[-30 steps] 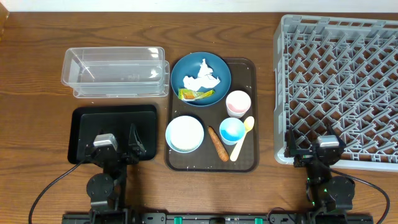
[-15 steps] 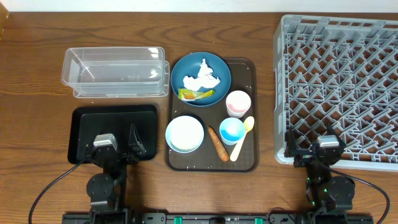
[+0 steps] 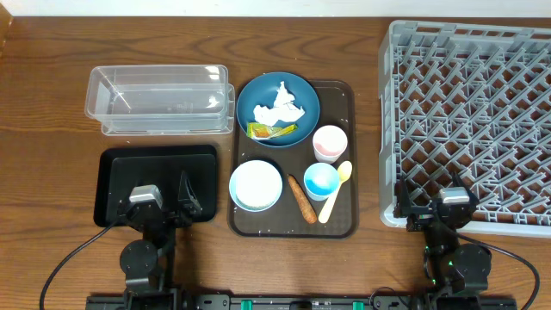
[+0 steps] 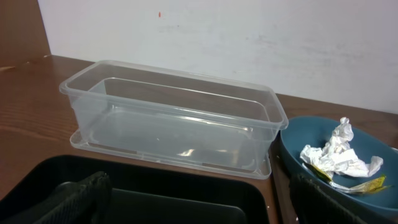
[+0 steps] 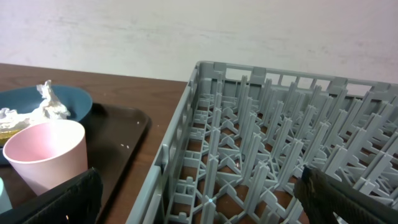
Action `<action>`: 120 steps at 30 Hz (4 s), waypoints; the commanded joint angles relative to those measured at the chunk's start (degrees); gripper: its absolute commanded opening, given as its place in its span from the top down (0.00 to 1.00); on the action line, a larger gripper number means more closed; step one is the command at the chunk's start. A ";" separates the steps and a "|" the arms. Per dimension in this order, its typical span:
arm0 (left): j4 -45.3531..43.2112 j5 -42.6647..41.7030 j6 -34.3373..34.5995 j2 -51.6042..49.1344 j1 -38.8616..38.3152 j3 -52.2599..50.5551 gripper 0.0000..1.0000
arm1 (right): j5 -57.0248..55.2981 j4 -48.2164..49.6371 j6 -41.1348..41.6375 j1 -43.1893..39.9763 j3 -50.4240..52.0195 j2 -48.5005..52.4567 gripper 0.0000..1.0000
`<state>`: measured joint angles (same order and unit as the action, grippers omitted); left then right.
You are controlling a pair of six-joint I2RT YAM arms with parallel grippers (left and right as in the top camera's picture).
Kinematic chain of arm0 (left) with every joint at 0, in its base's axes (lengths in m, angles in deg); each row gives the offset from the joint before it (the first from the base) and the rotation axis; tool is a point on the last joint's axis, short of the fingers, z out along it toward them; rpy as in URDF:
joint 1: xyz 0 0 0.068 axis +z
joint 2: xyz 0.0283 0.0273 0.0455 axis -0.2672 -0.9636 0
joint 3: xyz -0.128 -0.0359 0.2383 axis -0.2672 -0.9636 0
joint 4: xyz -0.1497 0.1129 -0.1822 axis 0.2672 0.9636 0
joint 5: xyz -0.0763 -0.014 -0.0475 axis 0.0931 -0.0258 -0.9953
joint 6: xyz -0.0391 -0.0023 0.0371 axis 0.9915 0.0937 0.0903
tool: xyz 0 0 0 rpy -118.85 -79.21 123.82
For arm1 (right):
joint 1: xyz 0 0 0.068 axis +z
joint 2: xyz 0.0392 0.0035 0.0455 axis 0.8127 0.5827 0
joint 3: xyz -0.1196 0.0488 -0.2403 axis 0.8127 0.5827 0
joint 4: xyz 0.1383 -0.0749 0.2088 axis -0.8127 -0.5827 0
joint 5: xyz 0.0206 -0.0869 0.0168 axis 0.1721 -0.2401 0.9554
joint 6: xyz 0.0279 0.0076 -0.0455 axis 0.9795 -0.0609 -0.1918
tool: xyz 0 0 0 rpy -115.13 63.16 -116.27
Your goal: Sort waste into correct bins and load items into the dishwasher rack
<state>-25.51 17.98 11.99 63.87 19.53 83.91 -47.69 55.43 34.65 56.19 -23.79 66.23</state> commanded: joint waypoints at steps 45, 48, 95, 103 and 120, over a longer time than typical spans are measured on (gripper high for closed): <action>18.01 -4.52 0.07 -37.31 0.24 33.94 0.07 | -5.46 -1.55 0.79 -0.15 -25.70 28.17 0.01; 26.64 -7.23 0.04 -46.42 0.24 43.65 0.07 | -5.44 -7.98 0.79 -0.15 -33.51 38.18 0.01; 16.76 -9.53 -0.92 -105.57 -25.09 82.16 0.08 | 2.89 -28.65 1.03 -0.15 -54.80 64.96 0.01; 10.29 -9.55 -1.03 -114.44 -26.14 82.16 0.11 | 2.89 -28.74 1.01 -0.15 -54.80 64.96 0.01; 8.09 -4.87 -1.05 -117.22 -26.08 82.14 0.75 | 2.89 -28.70 1.01 -0.15 -54.80 64.96 0.01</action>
<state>-17.18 9.56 11.42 -53.62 -6.74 165.11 -45.20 26.90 34.93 56.19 -77.26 130.84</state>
